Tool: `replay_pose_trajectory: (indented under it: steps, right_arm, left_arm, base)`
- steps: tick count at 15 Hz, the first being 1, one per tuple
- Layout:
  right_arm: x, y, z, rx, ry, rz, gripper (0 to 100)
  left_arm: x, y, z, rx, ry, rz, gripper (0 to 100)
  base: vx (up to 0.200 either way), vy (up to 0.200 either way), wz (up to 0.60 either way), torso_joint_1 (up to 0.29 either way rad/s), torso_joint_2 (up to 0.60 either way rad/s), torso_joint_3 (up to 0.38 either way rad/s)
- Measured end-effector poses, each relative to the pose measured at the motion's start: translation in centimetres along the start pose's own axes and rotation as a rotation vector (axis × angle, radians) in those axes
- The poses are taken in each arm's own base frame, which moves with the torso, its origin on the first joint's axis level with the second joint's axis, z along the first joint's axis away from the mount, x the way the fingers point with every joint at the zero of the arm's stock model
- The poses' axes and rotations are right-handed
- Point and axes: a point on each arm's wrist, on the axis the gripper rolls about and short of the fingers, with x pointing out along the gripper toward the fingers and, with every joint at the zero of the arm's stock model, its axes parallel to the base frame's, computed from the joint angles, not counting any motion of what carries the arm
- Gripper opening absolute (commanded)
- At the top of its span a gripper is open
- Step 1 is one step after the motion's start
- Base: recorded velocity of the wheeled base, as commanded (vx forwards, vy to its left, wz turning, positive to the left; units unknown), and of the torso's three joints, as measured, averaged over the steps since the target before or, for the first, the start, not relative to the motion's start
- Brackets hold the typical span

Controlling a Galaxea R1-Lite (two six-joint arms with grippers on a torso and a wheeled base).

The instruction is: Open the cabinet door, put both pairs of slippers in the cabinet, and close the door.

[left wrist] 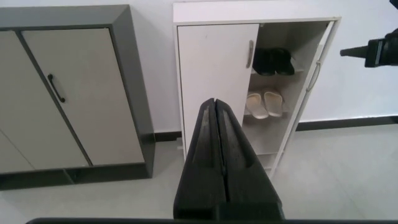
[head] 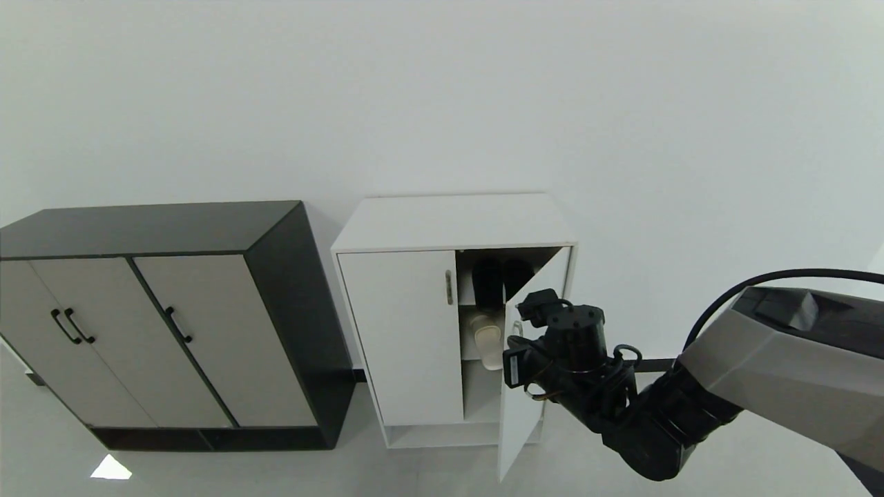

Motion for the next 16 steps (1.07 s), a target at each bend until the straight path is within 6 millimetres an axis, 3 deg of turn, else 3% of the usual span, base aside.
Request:
replay_pose_trajectory:
  steps: [2, 8, 11, 16]
  right_arm:
    - [-0.7, -1.1, -0.7, 0.005, 0.014, 0.037, 0]
    - [-2.7, -4.5, -2.2, -0.009, 0.028, 0.022, 0]
    - [-3.7, -4.7, -2.8, -0.008, 0.027, 0.022, 0]
    - [-3.4, -4.7, -2.7, -0.008, 0.012, 0.029, 0]
  left_arm:
    - [0.0, 0.0, 0.0, 0.001, 0.000, 0.000, 0]
    - [0.0, 0.0, 0.0, 0.003, 0.000, -0.001, 0]
    - [0.0, 0.0, 0.0, 0.003, 0.000, -0.002, 0]
    - [0.0, 0.0, 0.0, 0.003, 0.000, 0.000, 0]
  base:
    - [0.000, 0.000, 0.00, 0.000, 0.00, 0.000]
    - [0.200, 0.000, 0.00, -0.002, 0.00, 0.001]
    - [0.200, 0.000, 0.00, 0.005, 0.00, 0.001]
    - [0.000, 0.000, 0.00, 0.000, 0.00, 0.000]
